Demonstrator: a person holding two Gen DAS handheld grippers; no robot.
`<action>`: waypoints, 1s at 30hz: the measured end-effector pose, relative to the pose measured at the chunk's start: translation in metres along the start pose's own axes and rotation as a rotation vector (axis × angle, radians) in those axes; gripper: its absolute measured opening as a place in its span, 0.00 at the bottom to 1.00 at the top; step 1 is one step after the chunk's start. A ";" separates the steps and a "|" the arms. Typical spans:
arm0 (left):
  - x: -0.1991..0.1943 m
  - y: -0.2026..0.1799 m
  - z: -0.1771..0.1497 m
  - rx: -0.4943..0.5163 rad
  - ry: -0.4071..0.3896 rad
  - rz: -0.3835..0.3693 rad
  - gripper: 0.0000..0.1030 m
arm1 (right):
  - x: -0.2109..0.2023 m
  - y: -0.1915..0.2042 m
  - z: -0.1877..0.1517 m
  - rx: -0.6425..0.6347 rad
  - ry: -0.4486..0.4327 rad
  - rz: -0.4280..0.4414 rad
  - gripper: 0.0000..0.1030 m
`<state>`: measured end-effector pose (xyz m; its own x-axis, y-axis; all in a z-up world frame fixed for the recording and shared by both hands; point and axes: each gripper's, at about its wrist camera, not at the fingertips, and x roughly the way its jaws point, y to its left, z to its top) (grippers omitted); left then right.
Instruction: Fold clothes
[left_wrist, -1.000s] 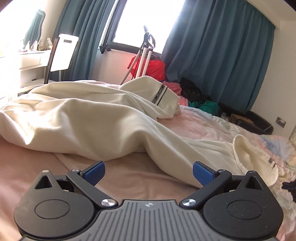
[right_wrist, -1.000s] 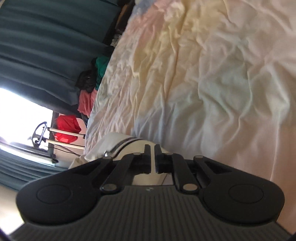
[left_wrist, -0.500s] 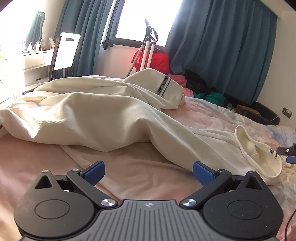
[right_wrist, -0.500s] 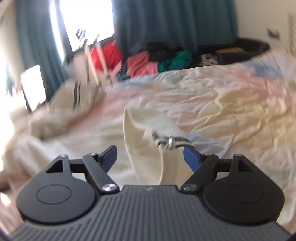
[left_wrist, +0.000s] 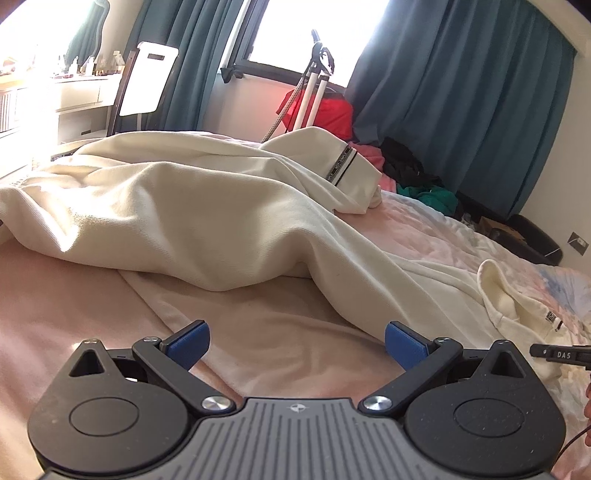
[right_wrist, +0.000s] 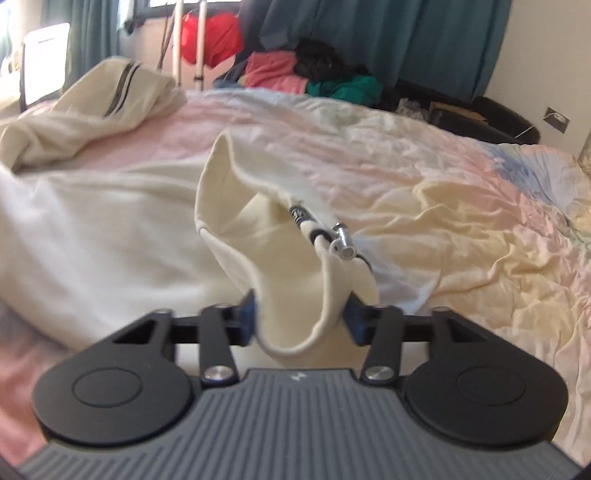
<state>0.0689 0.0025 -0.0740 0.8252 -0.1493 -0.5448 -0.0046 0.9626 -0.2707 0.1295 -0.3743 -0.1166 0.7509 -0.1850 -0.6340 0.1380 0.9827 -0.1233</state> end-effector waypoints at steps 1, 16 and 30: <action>0.000 0.001 0.000 -0.005 0.003 0.002 0.99 | 0.001 -0.003 0.002 0.024 -0.003 -0.002 0.26; 0.005 0.018 0.005 -0.133 0.043 -0.008 0.99 | 0.024 -0.128 -0.050 0.964 -0.046 -0.181 0.23; -0.014 0.127 0.033 -0.694 0.019 -0.070 0.99 | 0.004 -0.135 -0.081 1.364 -0.016 0.026 0.71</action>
<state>0.0751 0.1342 -0.0746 0.8267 -0.2162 -0.5195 -0.3164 0.5849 -0.7468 0.0617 -0.5081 -0.1641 0.7692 -0.1759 -0.6143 0.6390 0.2120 0.7394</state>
